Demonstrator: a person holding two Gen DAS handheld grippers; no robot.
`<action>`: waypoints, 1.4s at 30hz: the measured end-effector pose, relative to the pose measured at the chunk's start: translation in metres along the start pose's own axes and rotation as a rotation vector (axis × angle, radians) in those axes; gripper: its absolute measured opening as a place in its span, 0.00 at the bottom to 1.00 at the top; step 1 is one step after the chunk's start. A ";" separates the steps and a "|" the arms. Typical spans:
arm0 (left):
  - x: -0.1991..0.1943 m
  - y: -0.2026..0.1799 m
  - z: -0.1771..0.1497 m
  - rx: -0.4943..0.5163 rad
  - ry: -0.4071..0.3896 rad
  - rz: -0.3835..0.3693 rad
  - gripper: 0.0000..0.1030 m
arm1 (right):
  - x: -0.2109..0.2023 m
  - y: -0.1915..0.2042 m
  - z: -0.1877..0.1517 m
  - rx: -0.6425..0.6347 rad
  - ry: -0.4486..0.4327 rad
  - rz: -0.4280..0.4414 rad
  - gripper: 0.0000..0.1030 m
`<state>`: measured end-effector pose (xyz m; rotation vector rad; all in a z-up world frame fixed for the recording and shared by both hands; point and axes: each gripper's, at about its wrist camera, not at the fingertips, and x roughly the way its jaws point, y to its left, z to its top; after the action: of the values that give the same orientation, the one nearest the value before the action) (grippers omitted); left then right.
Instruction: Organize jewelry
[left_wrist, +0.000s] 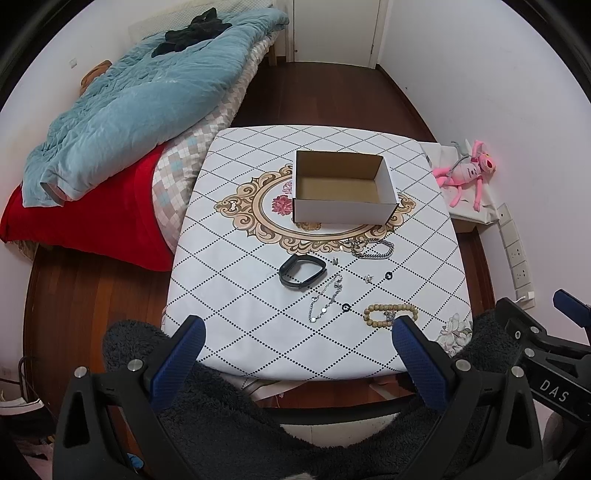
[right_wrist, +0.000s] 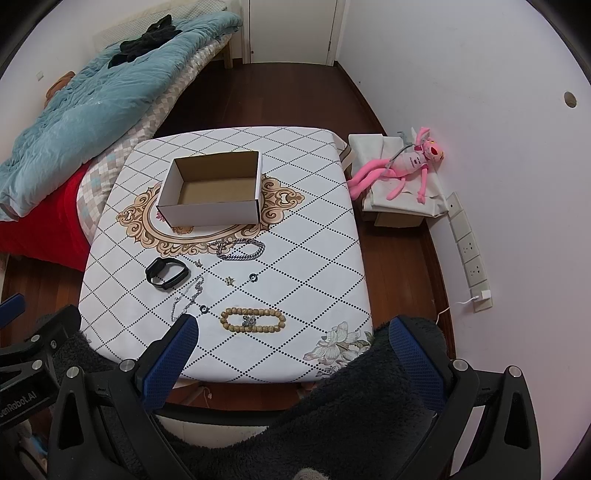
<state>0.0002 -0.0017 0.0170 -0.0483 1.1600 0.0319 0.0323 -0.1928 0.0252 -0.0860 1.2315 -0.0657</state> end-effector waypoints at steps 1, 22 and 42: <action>0.000 0.000 0.000 0.000 0.000 0.001 1.00 | 0.000 0.000 0.000 -0.001 0.000 -0.002 1.00; -0.001 0.002 -0.002 -0.001 0.003 -0.004 1.00 | -0.005 0.002 -0.003 -0.004 -0.011 -0.001 1.00; 0.060 0.023 0.029 -0.018 0.004 0.116 1.00 | 0.044 -0.004 0.025 0.052 0.040 0.040 1.00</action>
<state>0.0499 0.0224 -0.0270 0.0030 1.1654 0.1454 0.0707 -0.2005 -0.0071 -0.0153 1.2699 -0.0647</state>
